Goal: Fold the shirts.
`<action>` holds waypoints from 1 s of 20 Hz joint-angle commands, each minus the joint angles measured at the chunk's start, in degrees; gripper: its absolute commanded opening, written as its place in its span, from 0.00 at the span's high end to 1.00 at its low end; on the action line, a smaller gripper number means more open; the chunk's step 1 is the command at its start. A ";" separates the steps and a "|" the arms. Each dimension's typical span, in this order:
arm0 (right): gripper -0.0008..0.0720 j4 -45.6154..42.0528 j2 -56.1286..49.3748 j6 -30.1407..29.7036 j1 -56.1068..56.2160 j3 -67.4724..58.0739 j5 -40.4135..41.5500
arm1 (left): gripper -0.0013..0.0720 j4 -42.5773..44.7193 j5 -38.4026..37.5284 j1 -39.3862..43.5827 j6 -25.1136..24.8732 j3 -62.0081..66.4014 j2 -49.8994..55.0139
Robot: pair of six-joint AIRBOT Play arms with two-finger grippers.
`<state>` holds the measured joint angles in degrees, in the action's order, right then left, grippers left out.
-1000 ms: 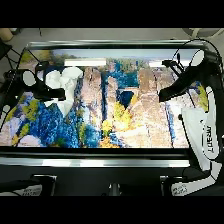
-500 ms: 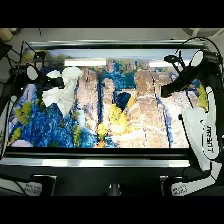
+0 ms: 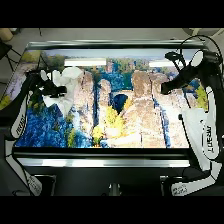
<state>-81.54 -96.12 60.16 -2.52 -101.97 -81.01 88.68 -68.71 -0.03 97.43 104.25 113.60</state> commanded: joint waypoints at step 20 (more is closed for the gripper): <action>0.32 -3.17 43.71 -1.11 0.00 -1.57 -4.83 | 0.95 -0.02 3.32 37.03 -6.34 -12.39 -47.08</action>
<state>-84.71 -55.64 59.05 -2.52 -103.59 -79.29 88.51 -67.83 30.59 90.26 101.27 67.13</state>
